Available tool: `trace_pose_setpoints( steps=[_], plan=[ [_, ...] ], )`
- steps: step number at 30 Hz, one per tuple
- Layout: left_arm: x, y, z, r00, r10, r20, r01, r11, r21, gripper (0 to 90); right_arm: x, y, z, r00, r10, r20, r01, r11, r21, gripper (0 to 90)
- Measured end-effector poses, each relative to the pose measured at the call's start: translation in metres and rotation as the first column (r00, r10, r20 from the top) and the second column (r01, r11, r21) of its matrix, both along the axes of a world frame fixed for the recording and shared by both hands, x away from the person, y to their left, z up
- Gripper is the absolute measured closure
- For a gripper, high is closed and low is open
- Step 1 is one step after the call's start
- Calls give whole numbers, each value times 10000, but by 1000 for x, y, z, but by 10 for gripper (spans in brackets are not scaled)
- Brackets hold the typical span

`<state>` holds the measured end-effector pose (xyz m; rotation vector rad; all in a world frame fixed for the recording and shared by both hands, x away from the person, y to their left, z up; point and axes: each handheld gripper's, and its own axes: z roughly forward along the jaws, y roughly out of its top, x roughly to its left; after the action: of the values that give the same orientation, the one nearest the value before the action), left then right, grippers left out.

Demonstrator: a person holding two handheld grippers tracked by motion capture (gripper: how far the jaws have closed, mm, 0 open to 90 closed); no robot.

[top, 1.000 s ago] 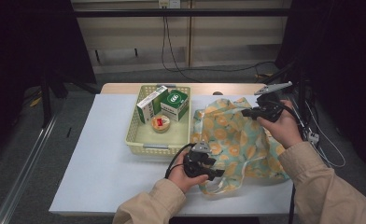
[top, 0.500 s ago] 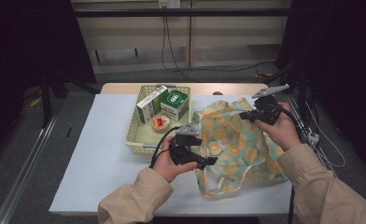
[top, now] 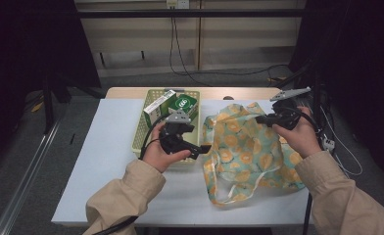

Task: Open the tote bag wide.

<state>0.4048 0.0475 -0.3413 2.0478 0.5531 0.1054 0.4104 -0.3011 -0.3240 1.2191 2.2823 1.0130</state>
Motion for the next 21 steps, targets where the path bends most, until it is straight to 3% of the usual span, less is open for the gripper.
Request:
trace_pose_setpoints(
  steps=[3,11,16,21],
  plan=[
    [8,11,2,9996,271,80,-270,9996,-97,65,-1,-1,2,10000,6,36,-6,10000,-30,899],
    [27,29,-1,9974,661,290,-666,9976,176,63,-2,-2,-1,10000,50,0,-50,10000,33,899],
    [39,35,-8,9974,681,233,-691,9964,482,56,-2,-2,-1,10000,70,-10,-70,10000,19,899],
    [52,44,-14,9941,1070,150,-1078,9921,640,57,-2,-5,-3,10000,30,-72,-29,9999,143,899]
  ],
)
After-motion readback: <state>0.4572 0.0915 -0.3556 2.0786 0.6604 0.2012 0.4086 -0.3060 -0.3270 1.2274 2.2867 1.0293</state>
